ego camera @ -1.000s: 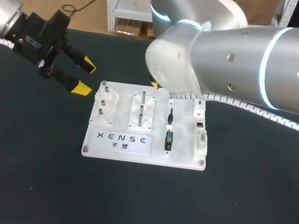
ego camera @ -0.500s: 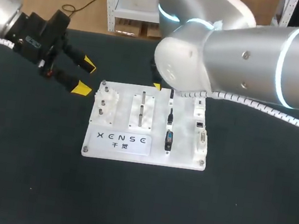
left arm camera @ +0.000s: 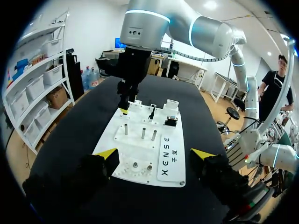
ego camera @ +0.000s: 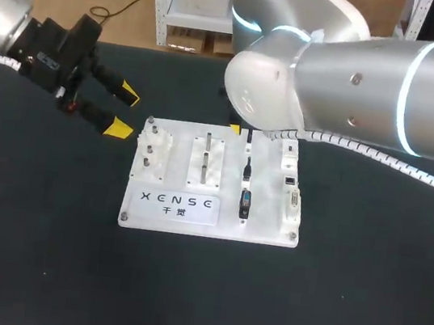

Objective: Insert the USB connector, Ethernet cable, and multi-pin plug into their matching sockets one by one.

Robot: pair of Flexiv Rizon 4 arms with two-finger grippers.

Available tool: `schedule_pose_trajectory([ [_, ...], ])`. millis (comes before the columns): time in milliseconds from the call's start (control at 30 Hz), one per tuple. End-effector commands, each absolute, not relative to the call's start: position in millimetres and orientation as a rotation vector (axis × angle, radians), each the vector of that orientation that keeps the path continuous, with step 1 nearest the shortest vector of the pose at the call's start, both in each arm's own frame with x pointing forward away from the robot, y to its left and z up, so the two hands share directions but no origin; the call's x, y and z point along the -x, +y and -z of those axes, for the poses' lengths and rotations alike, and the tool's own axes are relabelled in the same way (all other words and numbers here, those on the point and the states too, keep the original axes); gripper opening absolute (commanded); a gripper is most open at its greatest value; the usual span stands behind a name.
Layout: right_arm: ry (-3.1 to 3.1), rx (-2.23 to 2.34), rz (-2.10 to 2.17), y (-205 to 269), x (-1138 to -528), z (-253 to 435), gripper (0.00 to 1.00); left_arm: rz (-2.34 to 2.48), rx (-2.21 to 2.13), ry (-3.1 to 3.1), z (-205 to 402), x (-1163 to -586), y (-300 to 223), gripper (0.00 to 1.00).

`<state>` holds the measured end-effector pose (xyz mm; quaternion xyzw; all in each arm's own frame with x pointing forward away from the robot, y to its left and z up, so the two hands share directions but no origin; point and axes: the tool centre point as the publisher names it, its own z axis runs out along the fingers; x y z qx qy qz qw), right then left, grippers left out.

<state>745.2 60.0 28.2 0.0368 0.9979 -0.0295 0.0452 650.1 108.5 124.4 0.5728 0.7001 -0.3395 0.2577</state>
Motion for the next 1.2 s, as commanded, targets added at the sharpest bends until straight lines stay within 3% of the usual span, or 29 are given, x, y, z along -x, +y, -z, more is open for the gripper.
schedule_pose_trajectory([
  [33, 3.041, -0.108, 0.075, 60, -746, -25, 0.57, 0.920, -1.553, 1.895, -124, -650, 109, 1.00],
  [133, 3.037, -0.109, 0.068, 61, -747, -22, 0.51, 0.920, -1.553, 1.895, -124, -650, 109, 1.00],
  [1000, 3.042, -0.079, 0.080, 64, -752, -10, 0.32, 0.920, -1.553, 1.895, -124, -650, 109, 1.00],
  [1133, 3.037, -0.074, 0.080, 65, -754, -10, 0.26, 0.920, -1.553, 1.895, -124, -650, 109, 1.00],
  [1200, 3.031, -0.063, 0.077, 67, -754, -11, 0.15, 0.920, -1.553, 1.895, -124, -650, 109, 1.00],
])
